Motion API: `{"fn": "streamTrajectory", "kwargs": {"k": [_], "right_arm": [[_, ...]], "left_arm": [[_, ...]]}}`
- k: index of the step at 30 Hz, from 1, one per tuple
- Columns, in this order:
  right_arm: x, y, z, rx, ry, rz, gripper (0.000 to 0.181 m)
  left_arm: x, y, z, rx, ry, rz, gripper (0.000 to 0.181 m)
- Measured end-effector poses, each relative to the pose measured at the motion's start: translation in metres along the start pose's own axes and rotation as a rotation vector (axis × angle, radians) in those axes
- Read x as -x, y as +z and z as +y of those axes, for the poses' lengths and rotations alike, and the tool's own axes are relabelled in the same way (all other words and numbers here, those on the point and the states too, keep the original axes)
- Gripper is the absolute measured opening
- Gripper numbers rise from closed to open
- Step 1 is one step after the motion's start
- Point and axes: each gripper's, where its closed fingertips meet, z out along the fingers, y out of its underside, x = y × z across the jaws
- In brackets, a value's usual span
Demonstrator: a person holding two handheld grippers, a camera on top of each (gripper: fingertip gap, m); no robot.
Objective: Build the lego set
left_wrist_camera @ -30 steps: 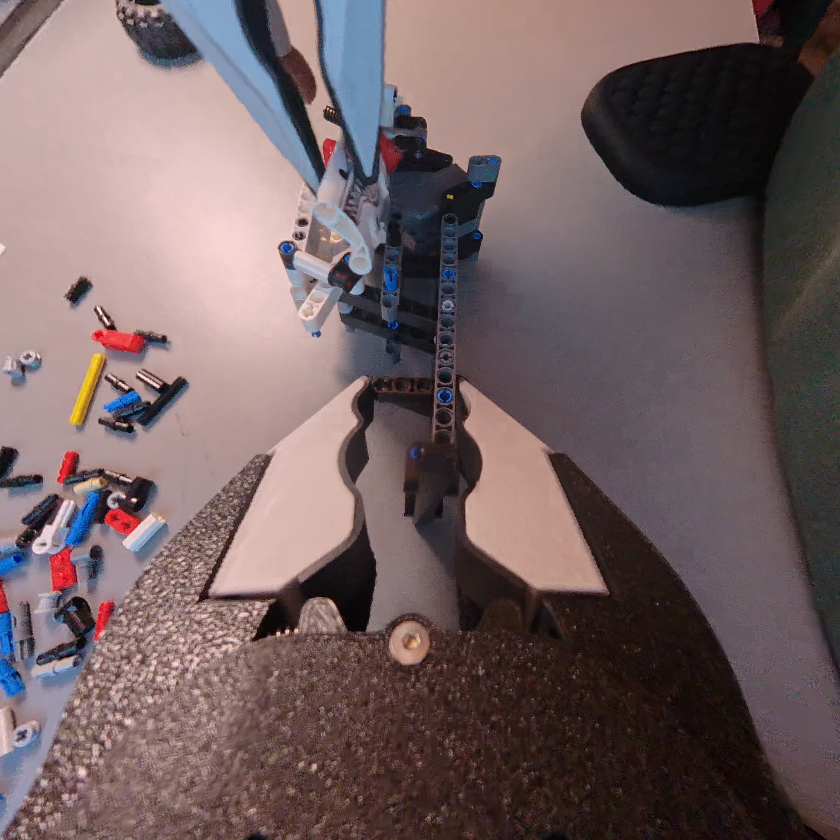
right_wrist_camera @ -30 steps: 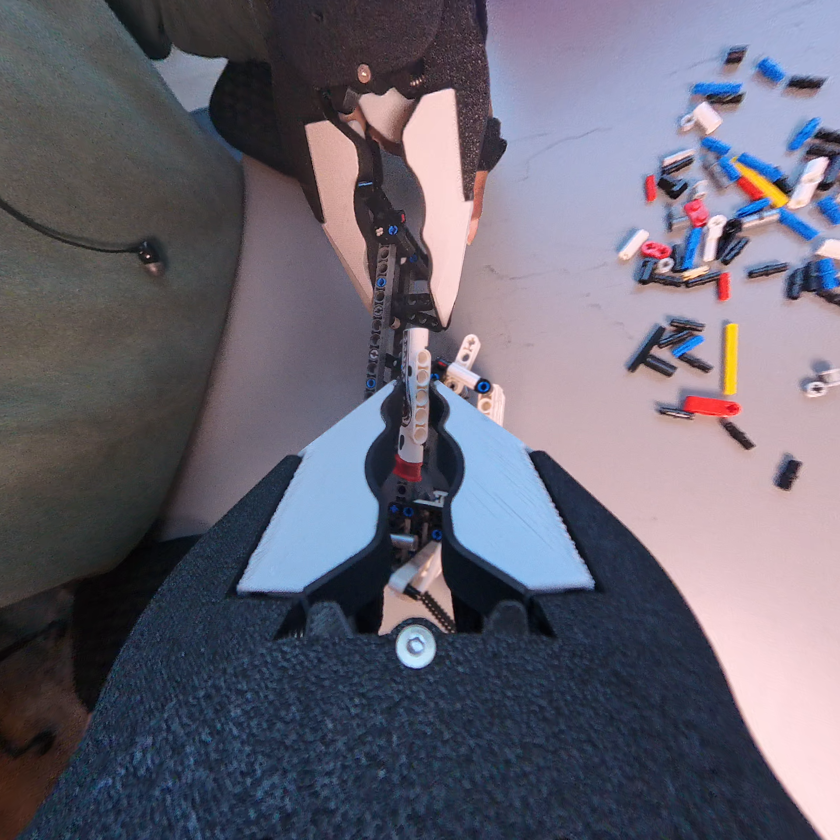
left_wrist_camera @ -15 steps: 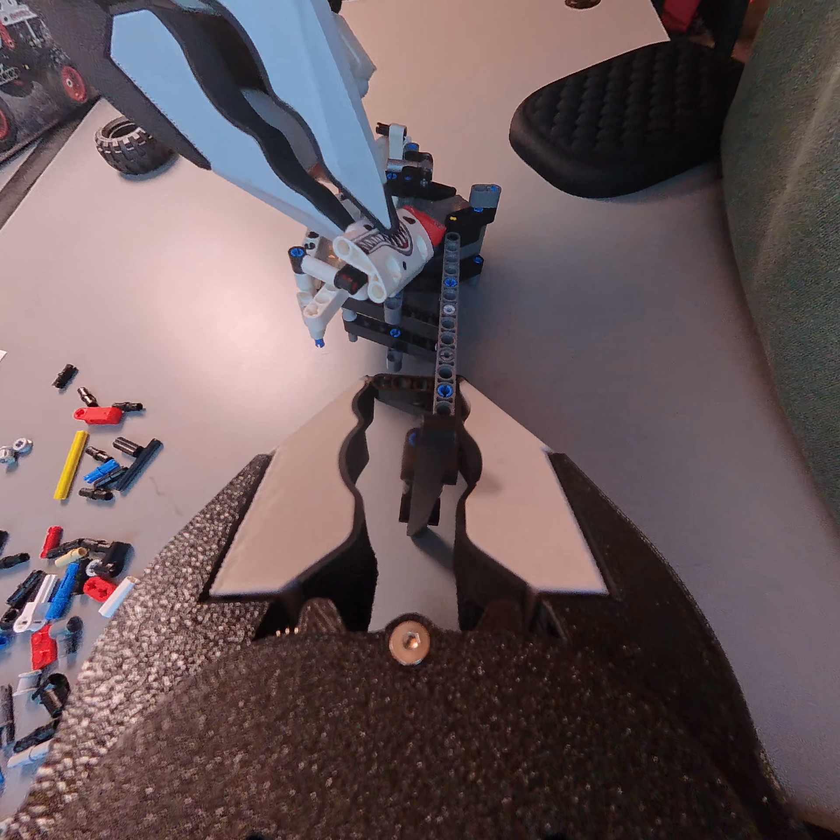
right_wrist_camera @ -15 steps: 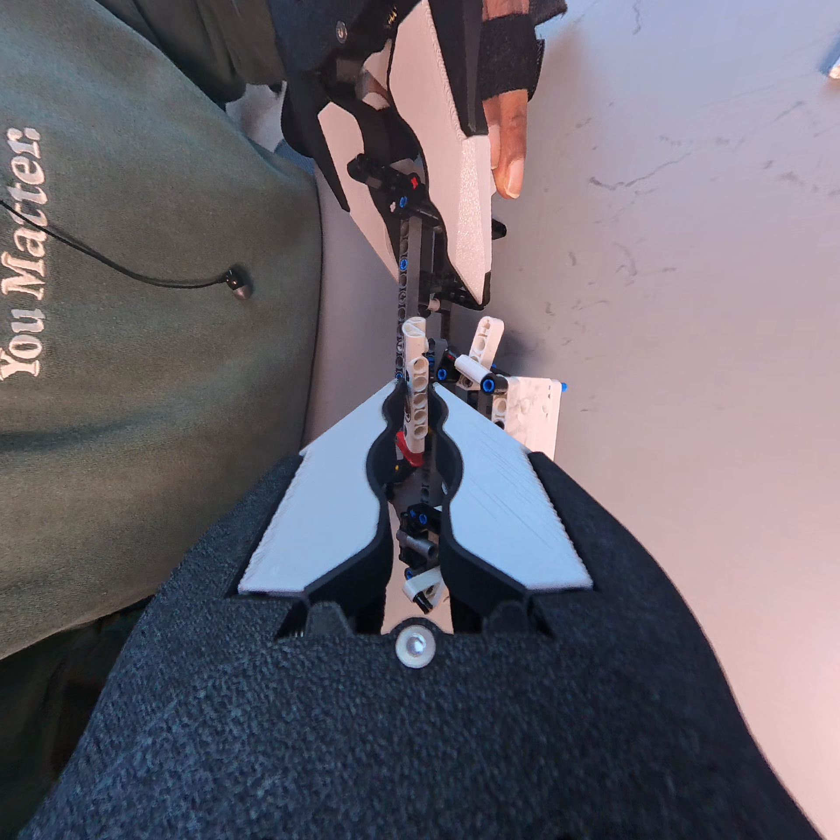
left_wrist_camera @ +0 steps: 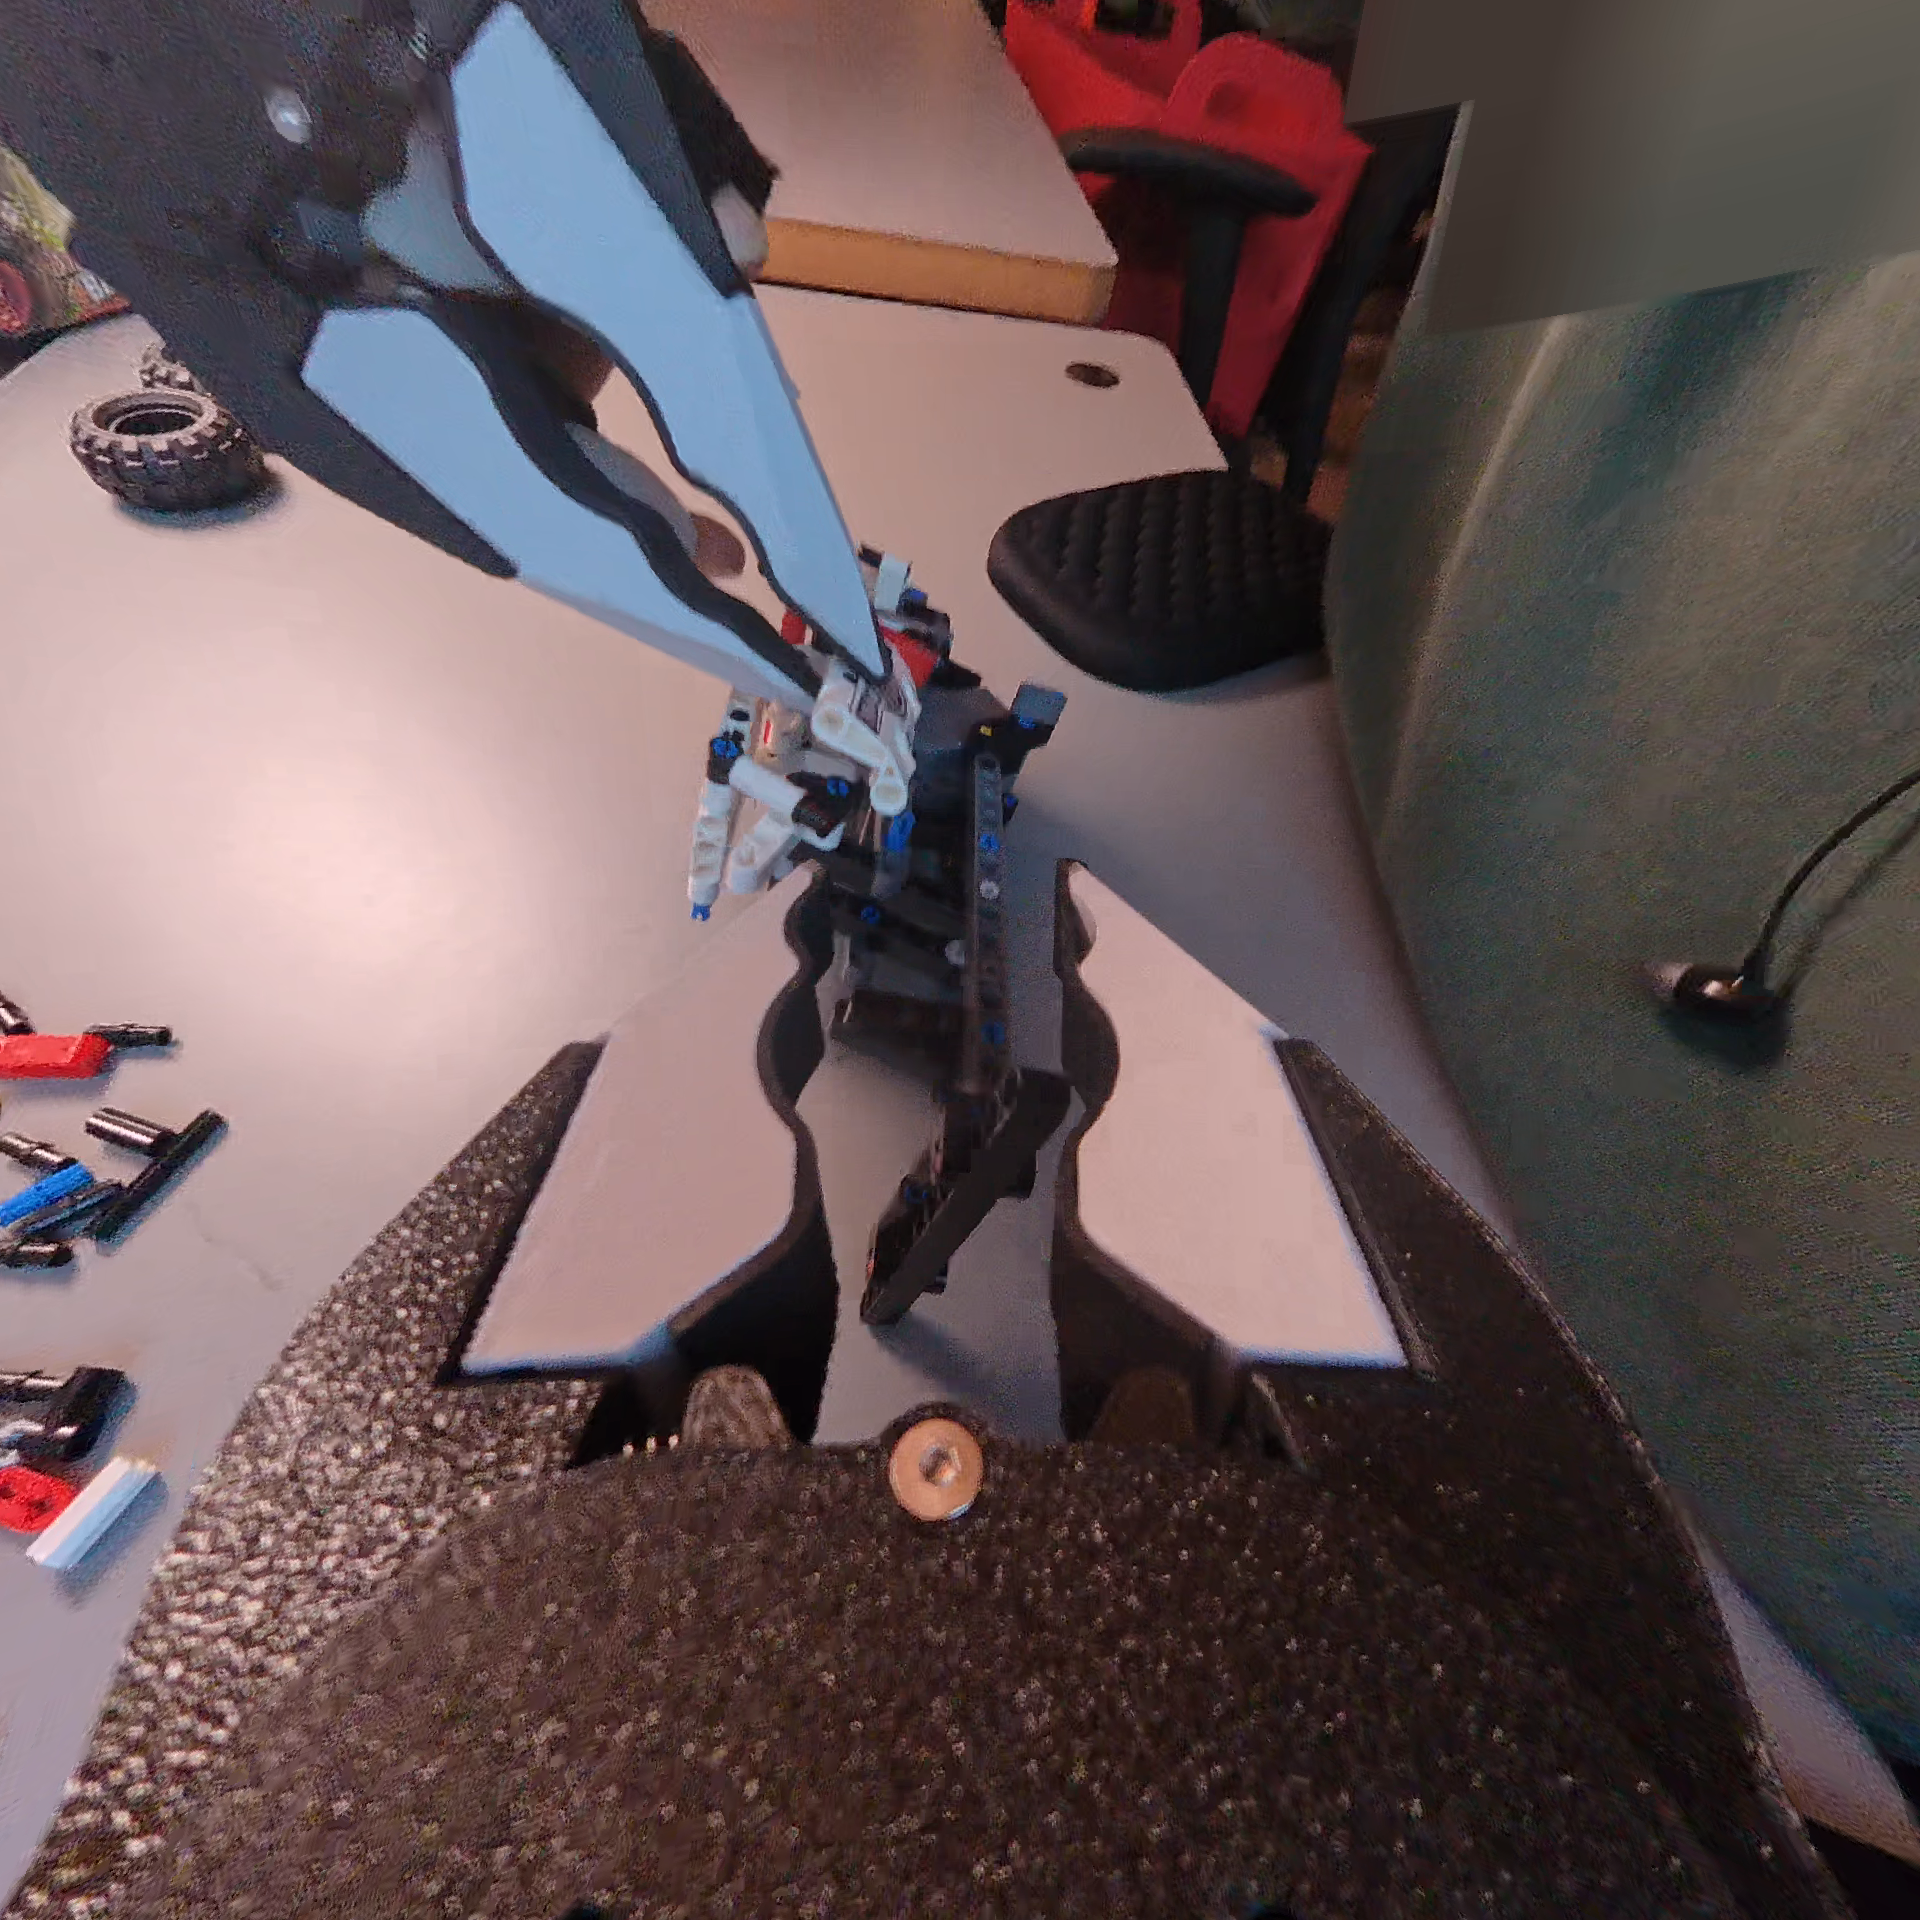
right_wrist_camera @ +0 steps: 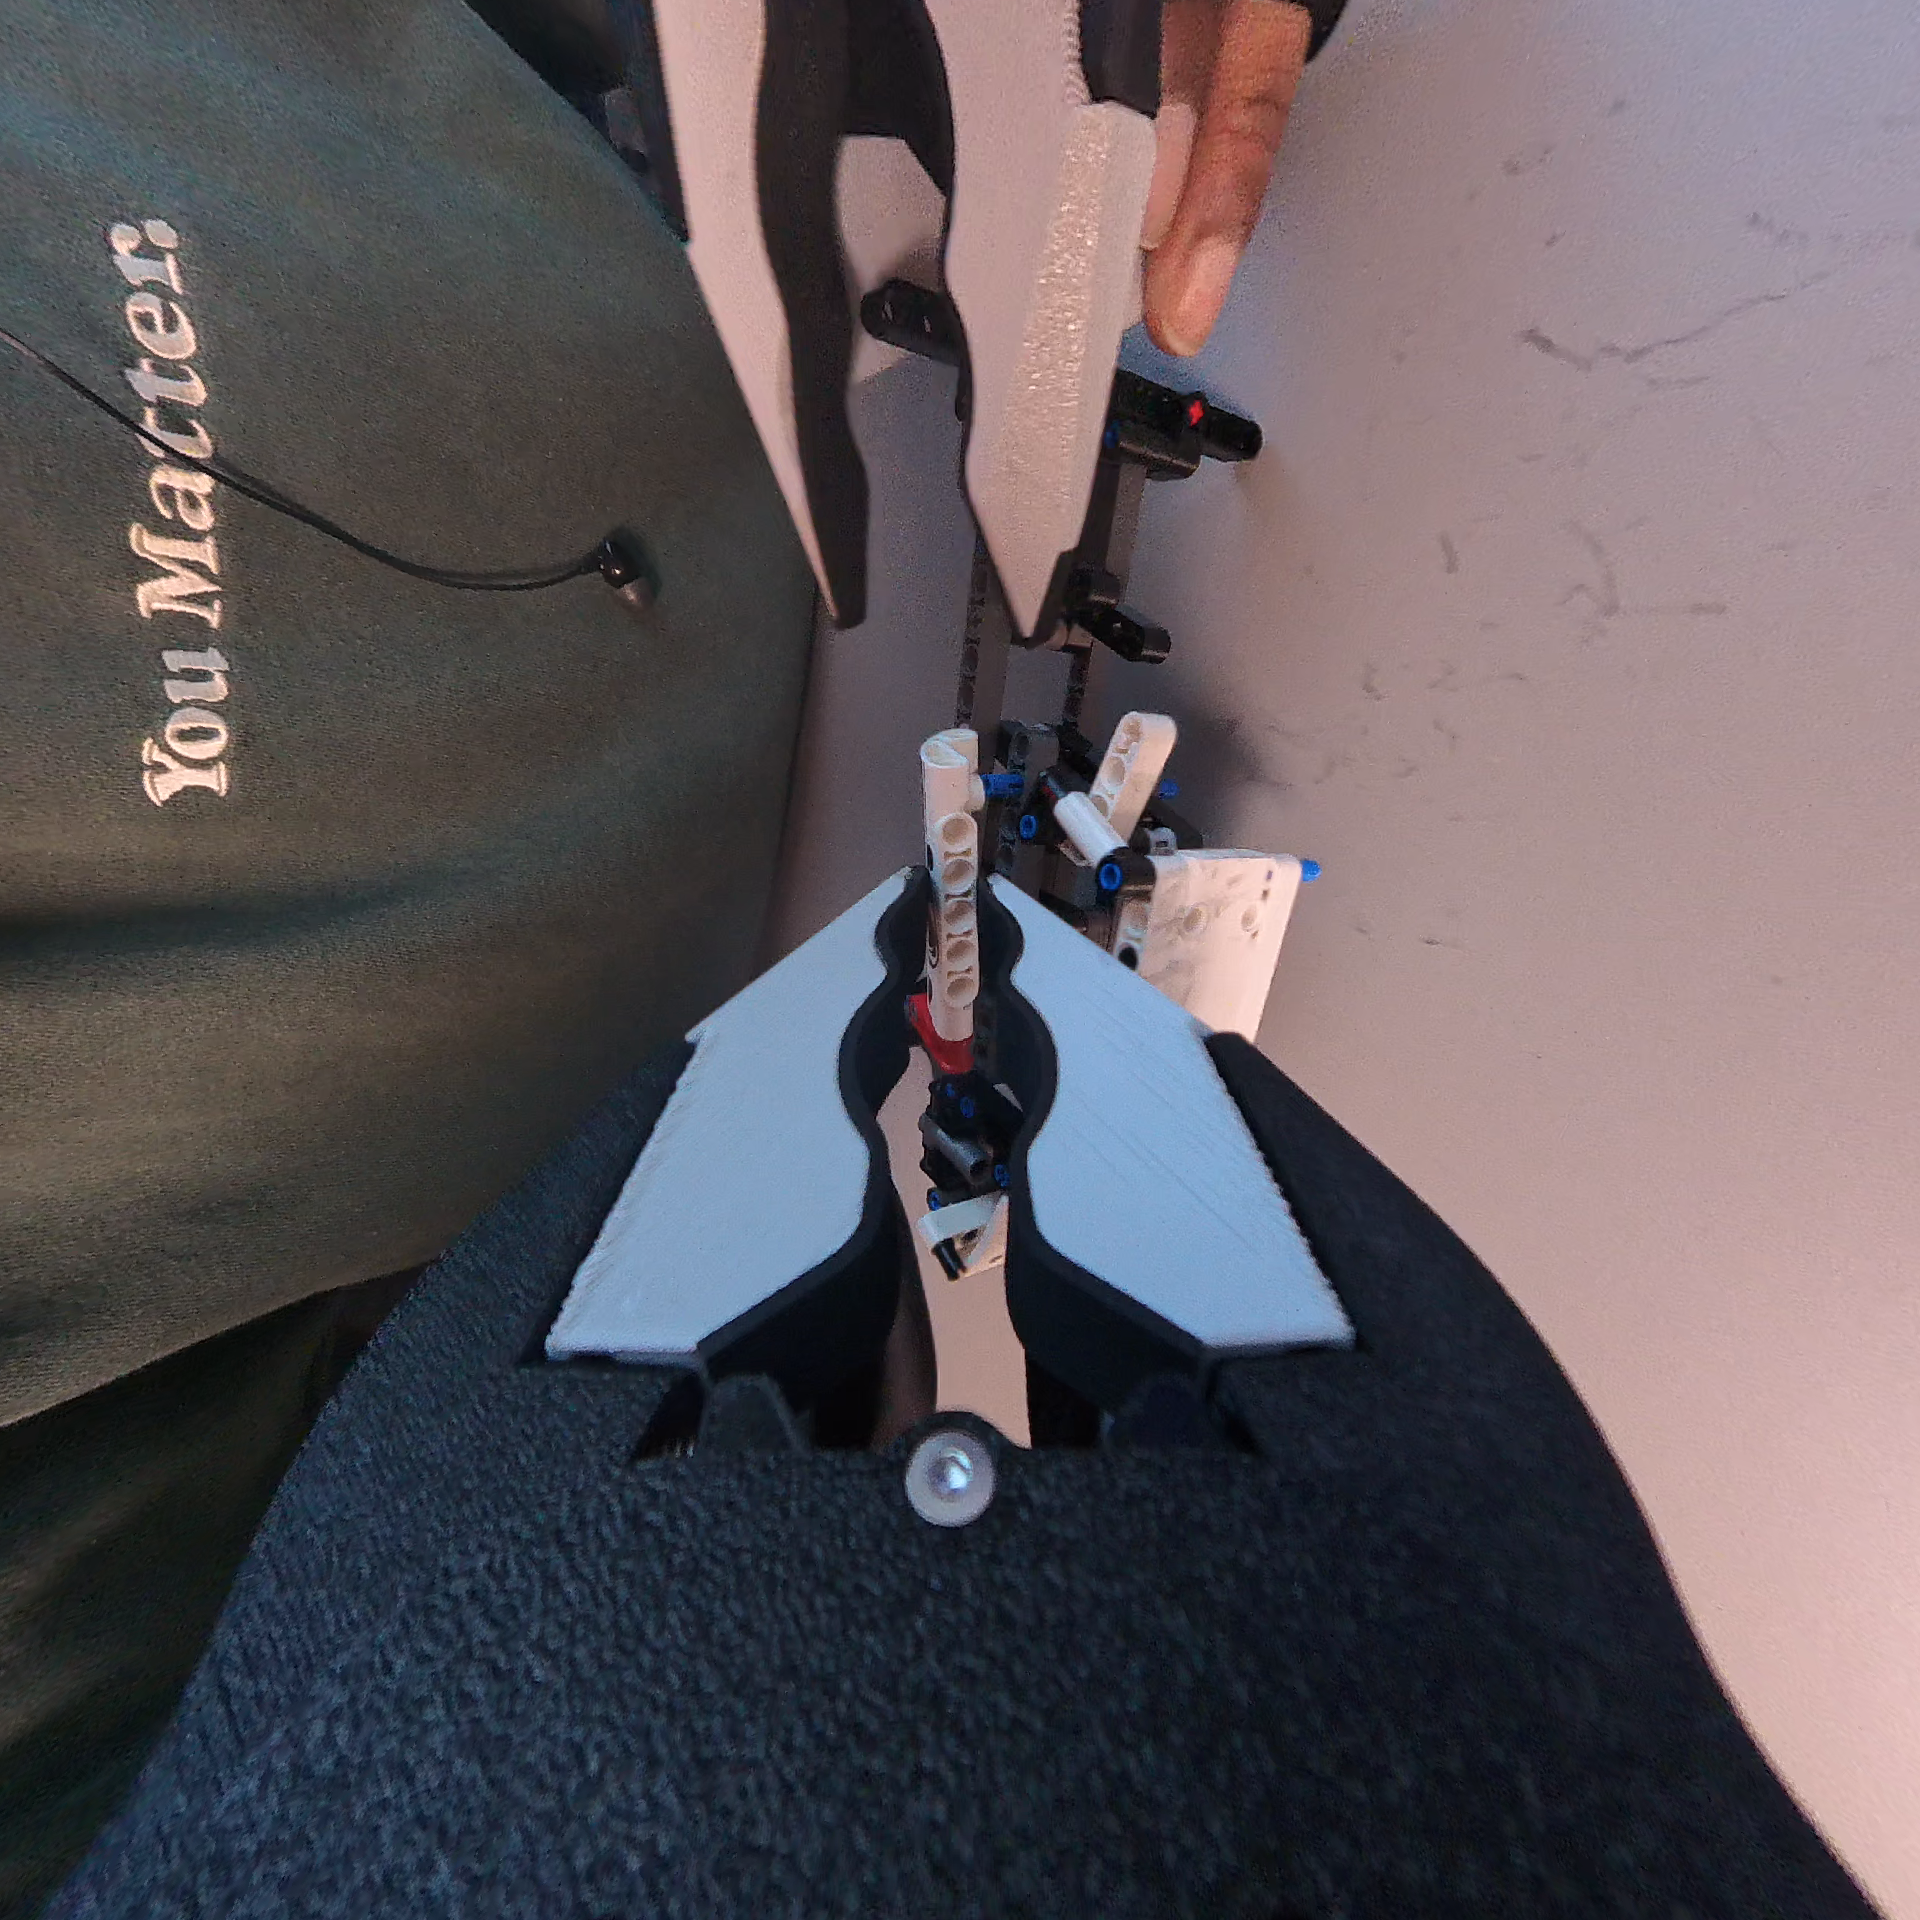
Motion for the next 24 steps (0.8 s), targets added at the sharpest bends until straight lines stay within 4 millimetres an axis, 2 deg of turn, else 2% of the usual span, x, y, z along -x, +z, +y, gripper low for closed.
{"fn": "streamTrajectory", "kwargs": {"k": [4,6,8,10,13,15,18,23,24], "right_arm": [[0.011,-0.002,-0.009,-0.046,-0.025,-0.031,0.008],[0.017,-0.005,-0.013,-0.065,-0.048,-0.031,0.008],[0.021,-0.008,-0.015,-0.081,-0.071,-0.017,0.008],[0.020,-0.012,-0.016,-0.107,-0.102,0.025,0.007],[0.019,-0.020,-0.023,-0.238,-0.135,0.097,0.010],[0.021,-0.020,-0.026,-0.314,-0.159,0.144,0.018],[0.021,-0.020,-0.028,-0.410,-0.172,0.206,0.012],[0.023,-0.017,-0.022,-0.422,-0.138,0.149,0.009],[0.025,-0.018,-0.021,-0.420,-0.129,0.114,0.008]], "left_arm": [[0.000,0.003,-0.027,0.000,-0.156,0.008,0.034],[0.005,0.008,-0.030,0.028,-0.204,-0.013,0.028],[0.004,0.011,-0.037,0.009,-0.239,0.016,0.010],[0.007,0.011,-0.042,-0.024,-0.283,0.020,0.007],[0.013,0.005,-0.048,-0.105,-0.369,0.019,0.006],[0.016,-0.001,-0.052,-0.168,-0.430,0.026,0.006],[0.013,-0.004,-0.055,-0.216,-0.481,0.065,0.006],[0.009,0.003,-0.051,-0.169,-0.435,0.053,0.008],[0.009,0.004,-0.049,-0.146,-0.409,0.031,0.018]]}}
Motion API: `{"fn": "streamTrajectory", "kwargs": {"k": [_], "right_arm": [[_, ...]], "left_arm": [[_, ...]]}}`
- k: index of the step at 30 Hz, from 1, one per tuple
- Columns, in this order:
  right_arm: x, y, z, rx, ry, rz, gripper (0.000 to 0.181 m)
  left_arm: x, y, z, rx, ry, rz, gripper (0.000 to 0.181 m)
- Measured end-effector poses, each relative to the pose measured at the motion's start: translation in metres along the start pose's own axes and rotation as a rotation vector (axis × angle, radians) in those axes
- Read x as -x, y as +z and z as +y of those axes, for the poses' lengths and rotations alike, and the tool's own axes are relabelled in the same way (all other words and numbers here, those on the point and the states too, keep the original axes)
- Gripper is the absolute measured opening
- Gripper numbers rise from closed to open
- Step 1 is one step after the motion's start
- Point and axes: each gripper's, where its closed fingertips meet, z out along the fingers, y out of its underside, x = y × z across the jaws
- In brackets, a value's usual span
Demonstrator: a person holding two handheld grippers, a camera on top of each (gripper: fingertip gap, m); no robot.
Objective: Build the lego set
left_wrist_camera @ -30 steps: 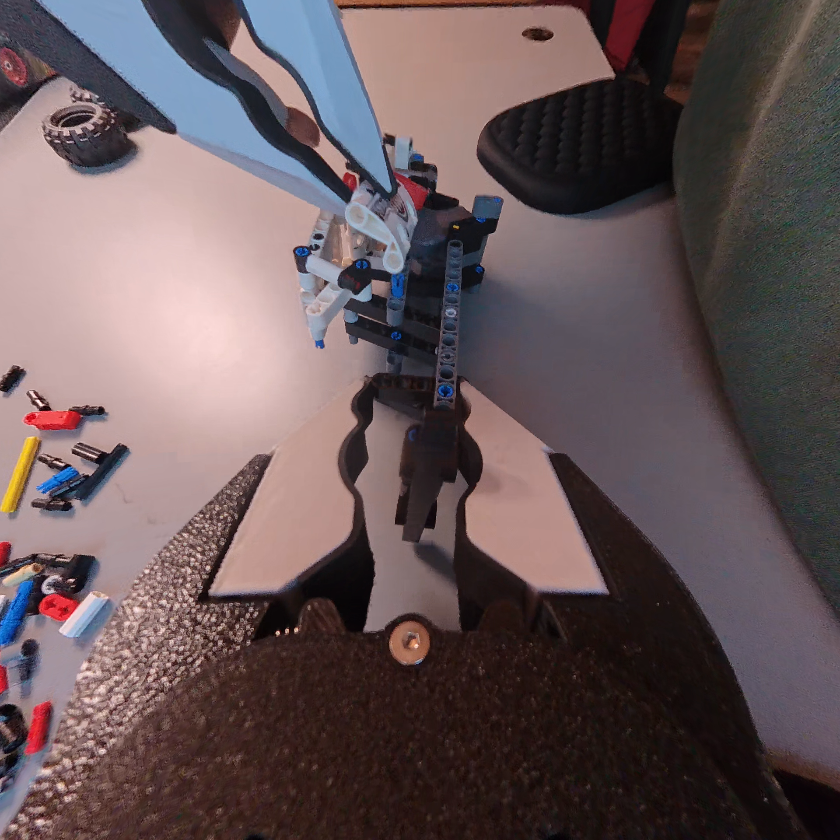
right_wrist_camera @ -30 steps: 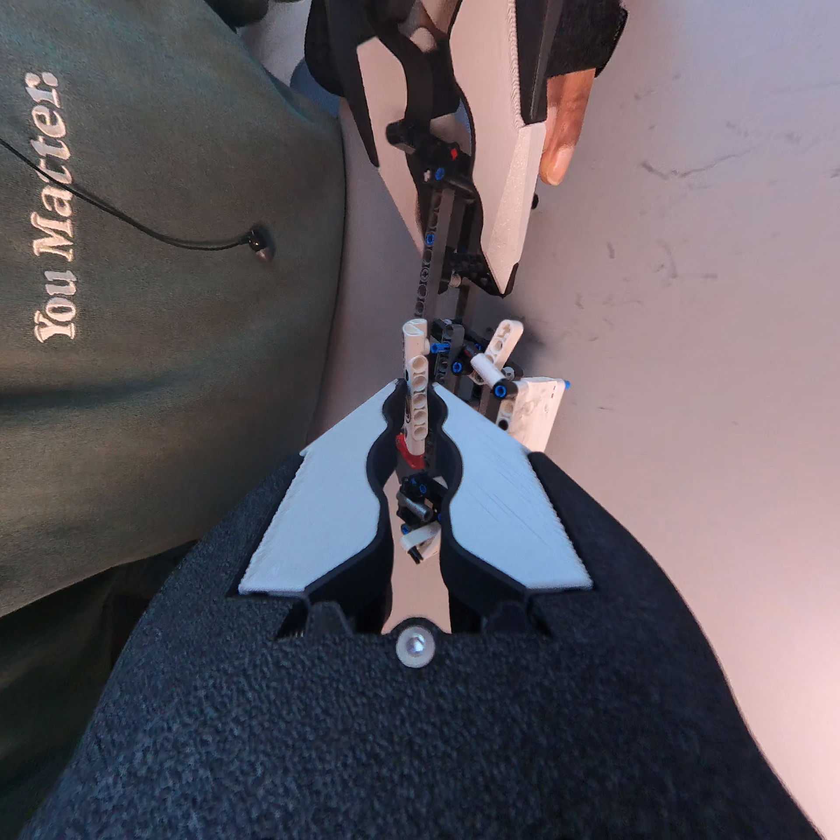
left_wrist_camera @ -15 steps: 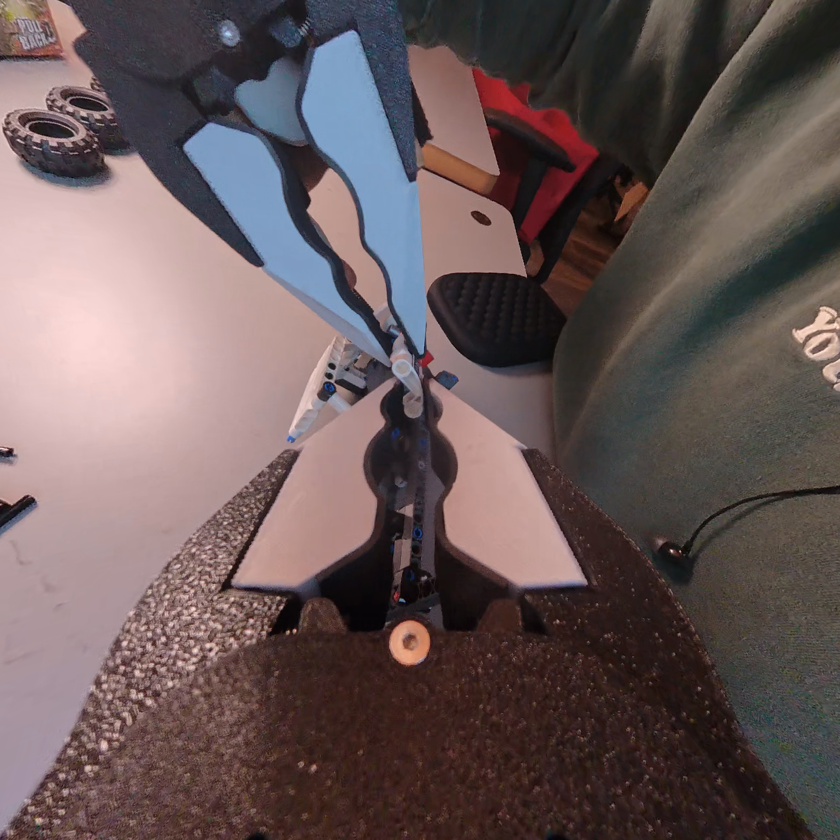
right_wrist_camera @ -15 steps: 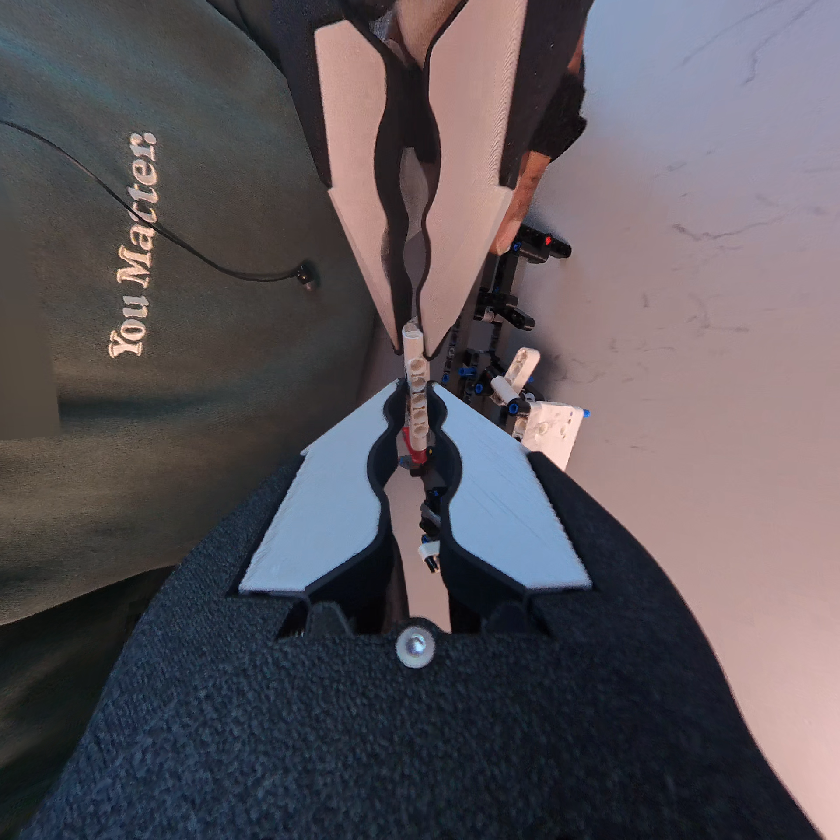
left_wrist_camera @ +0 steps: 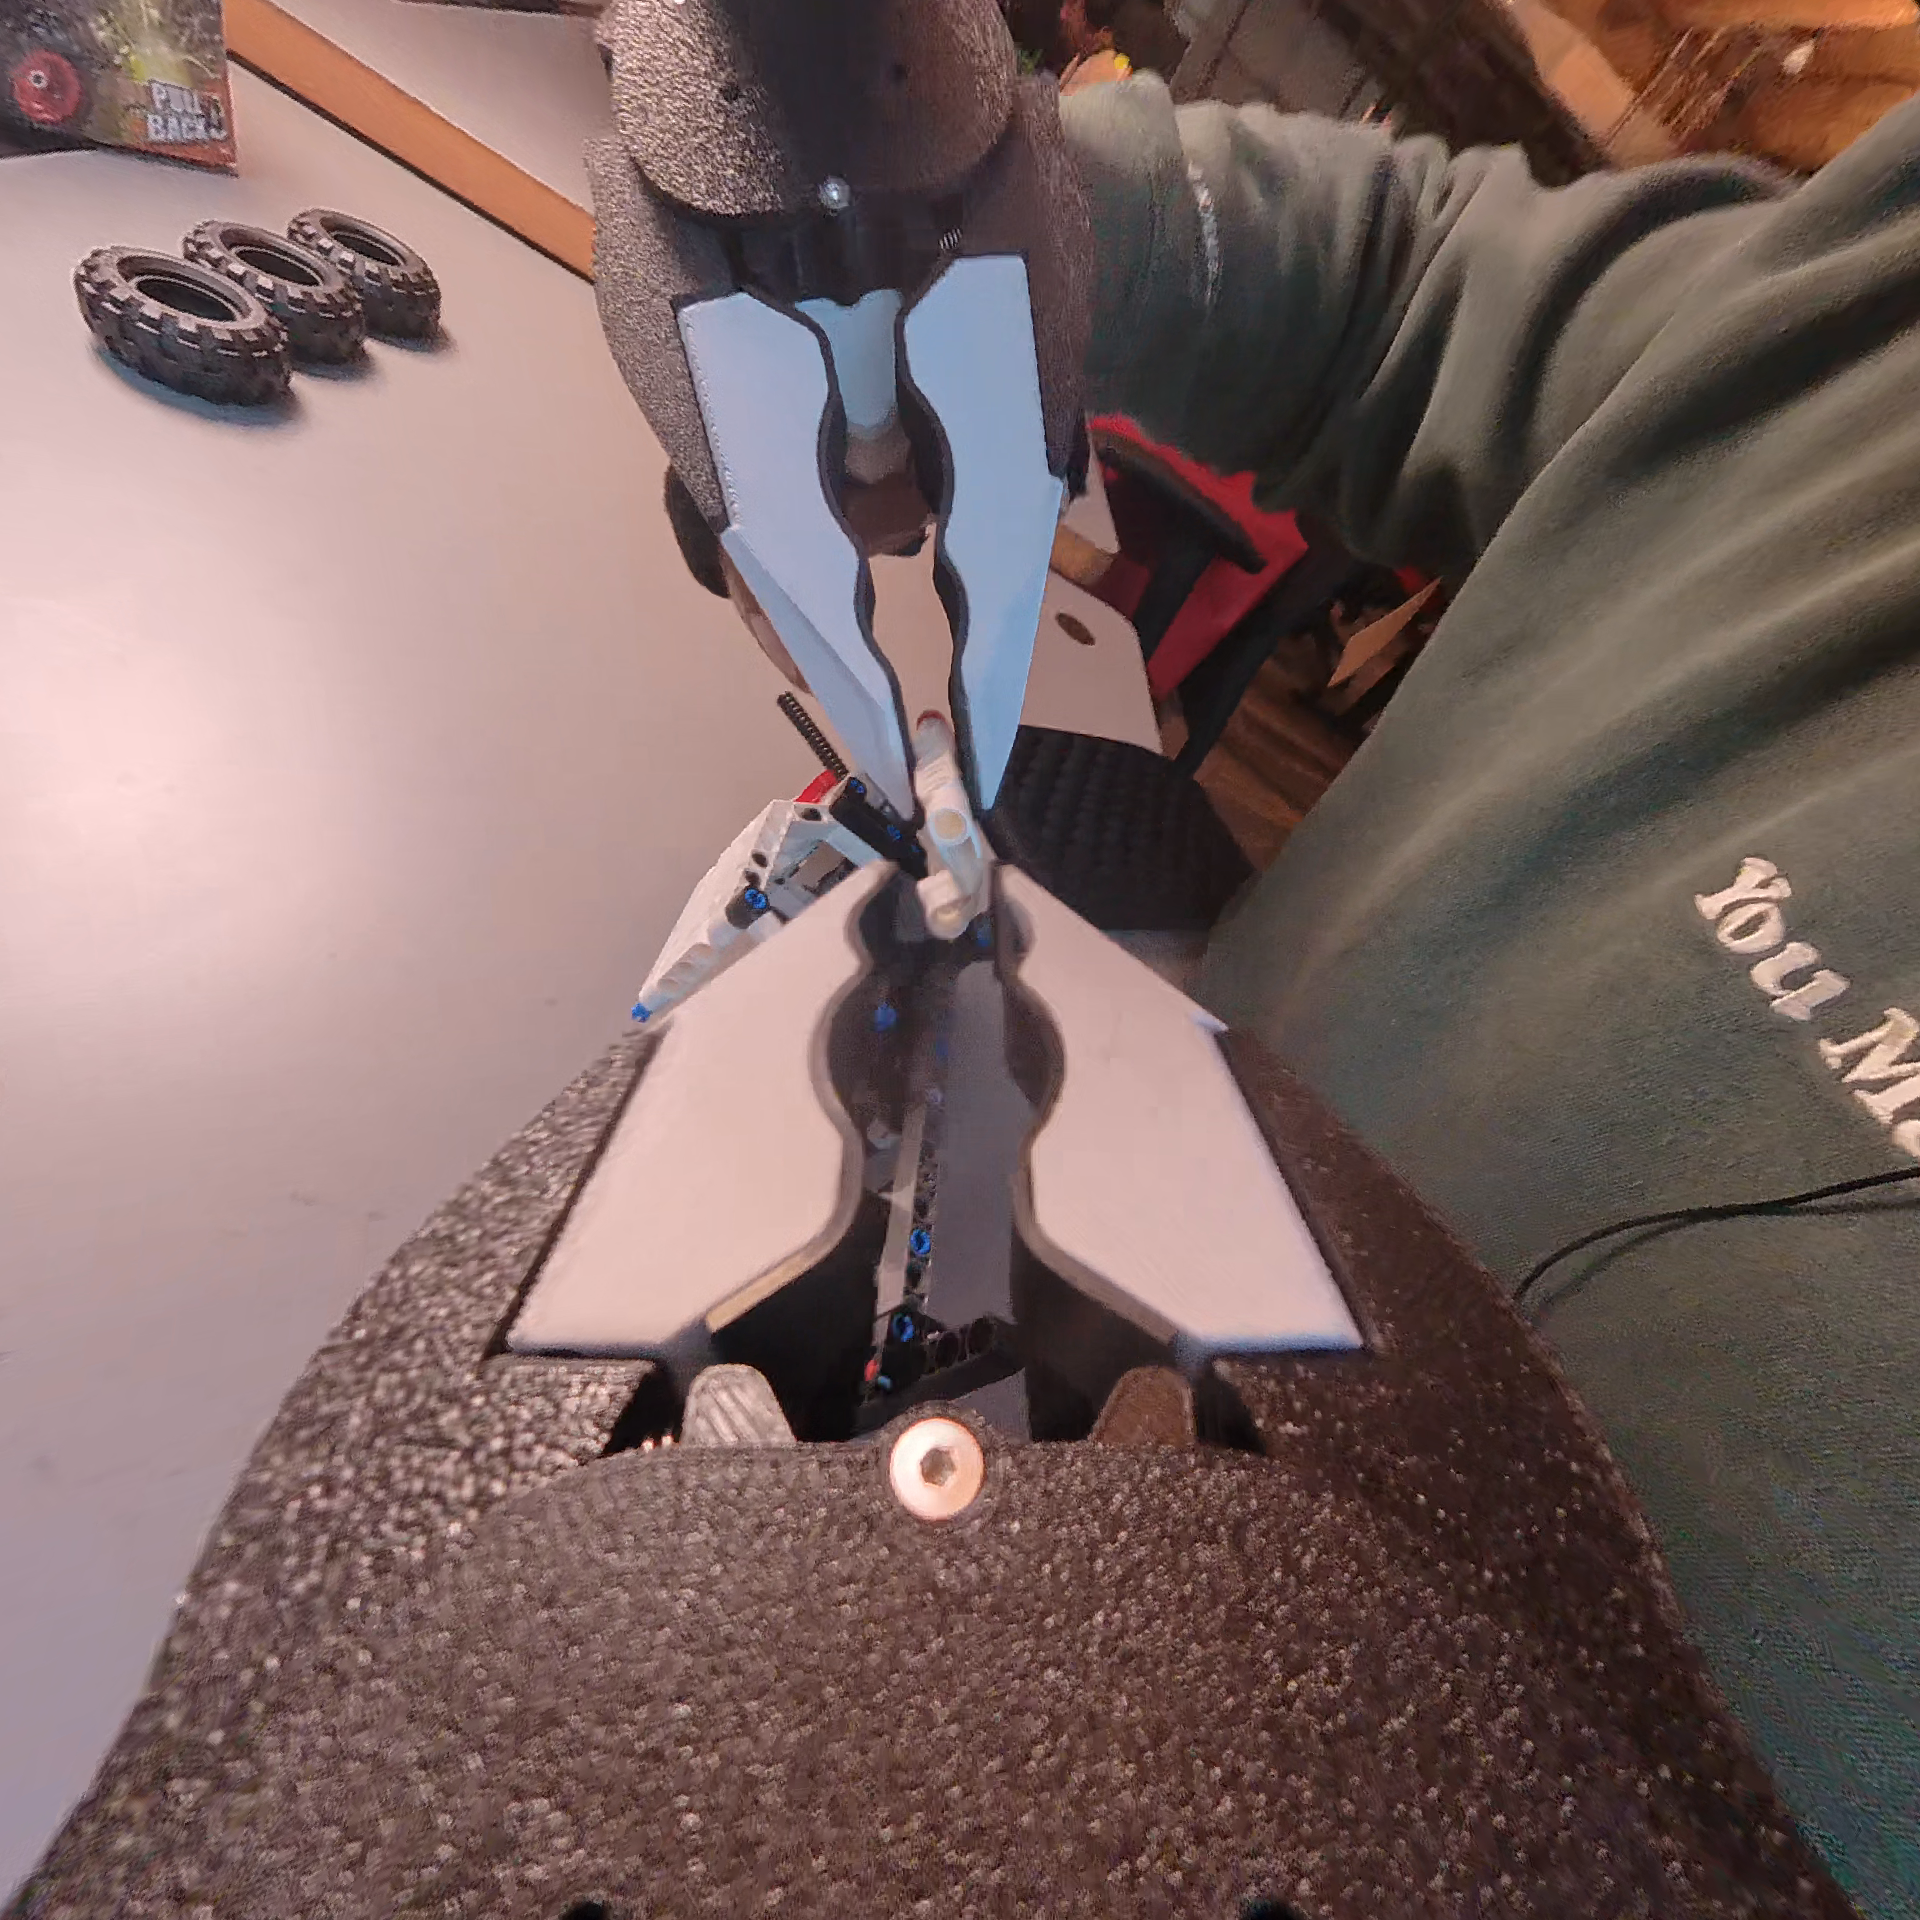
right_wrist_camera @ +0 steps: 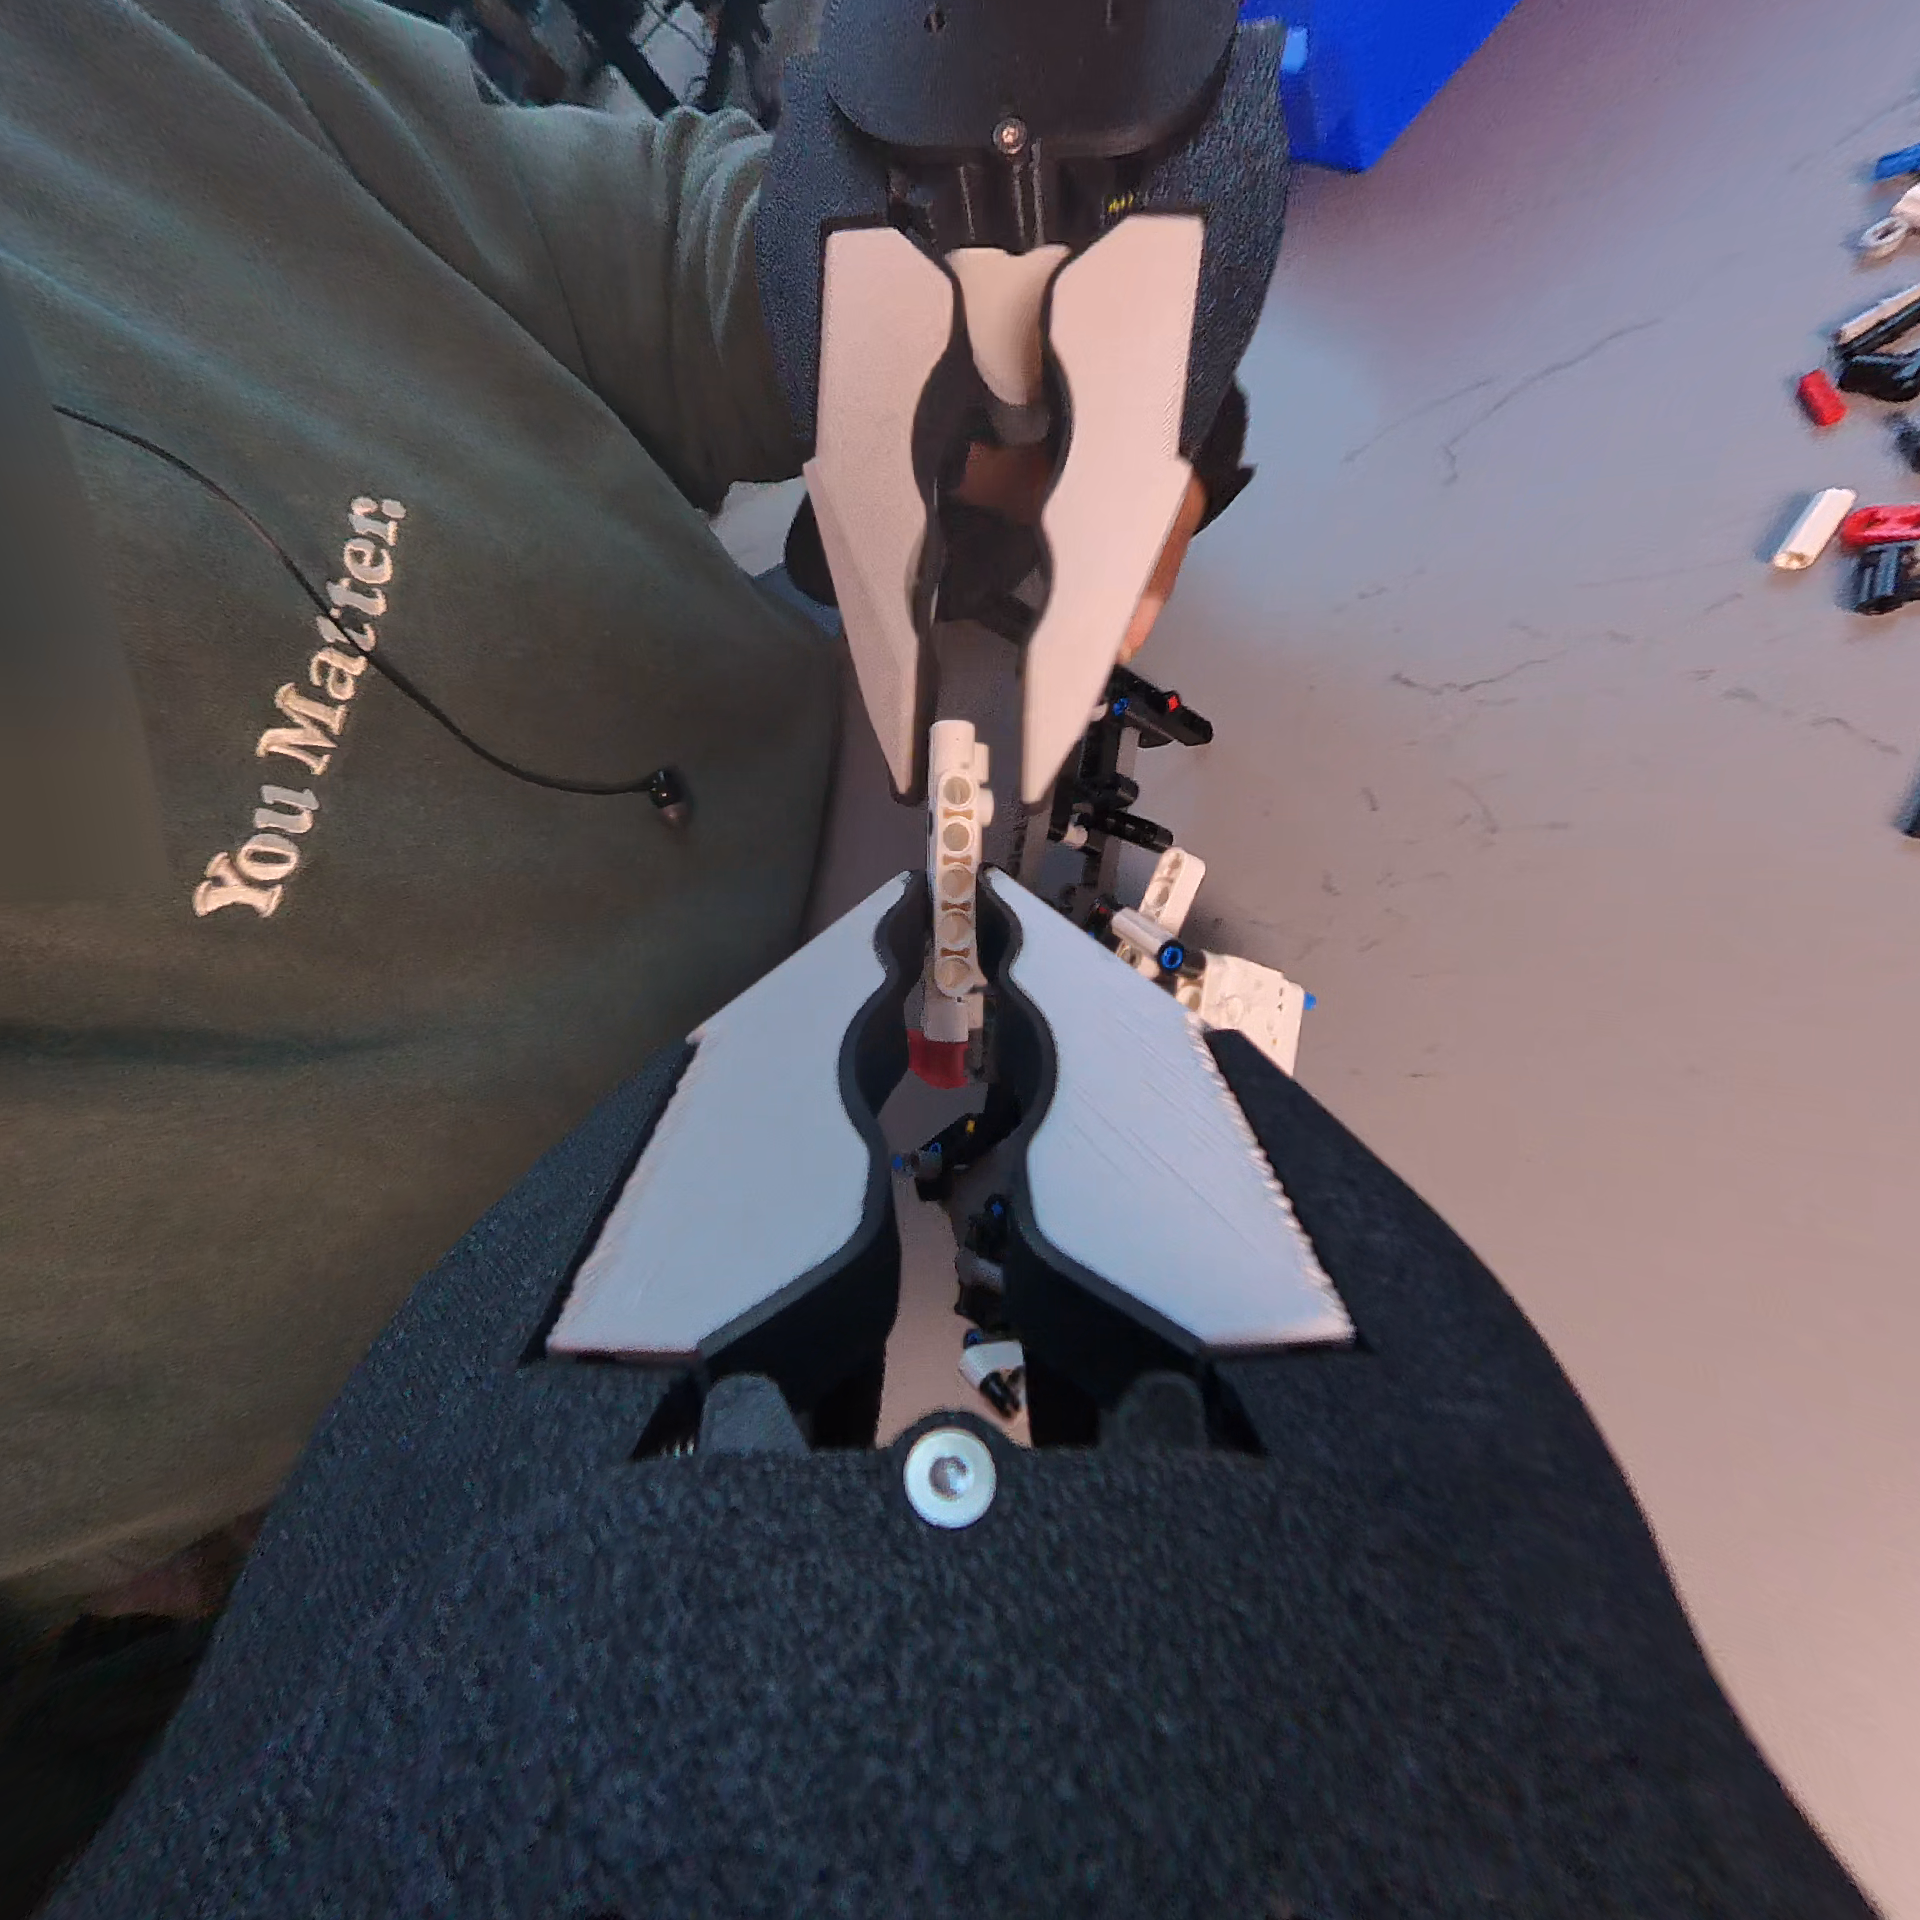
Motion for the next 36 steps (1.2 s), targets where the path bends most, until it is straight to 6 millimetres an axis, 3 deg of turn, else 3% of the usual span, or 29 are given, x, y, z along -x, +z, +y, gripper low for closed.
{"fn": "streamTrajectory", "kwargs": {"k": [4,7,10,13,16,21,30,36], "right_arm": [[-0.008,0.001,0.021,0.113,0.069,-0.054,0.008],[-0.007,0.012,0.030,0.167,0.099,-0.097,0.008],[-0.012,0.020,0.031,0.186,0.130,-0.109,0.008],[-0.015,0.021,0.032,0.211,0.163,-0.093,0.008],[-0.014,0.022,0.034,0.237,0.183,-0.076,0.008],[-0.018,0.020,0.035,0.252,0.229,-0.036,0.008],[-0.012,0.017,0.040,0.305,0.289,-0.094,0.007],[-0.001,0.015,0.043,0.411,0.216,-0.179,0.006]], "left_arm": [[-0.001,-0.016,0.017,0.101,0.128,-0.040,0.066],[0.000,-0.026,0.045,0.166,0.198,-0.059,0.070],[0.014,-0.020,0.079,0.249,0.249,-0.124,0.068],[0.023,-0.012,0.094,0.291,0.309,-0.159,0.051],[0.029,-0.009,0.095,0.290,0.345,-0.183,0.029],[0.033,-0.012,0.096,0.289,0.389,-0.211,0.016],[0.029,-0.009,0.099,0.295,0.445,-0.199,0.013],[0.028,-0.009,0.099,0.299,0.466,-0.176,0.013]]}}
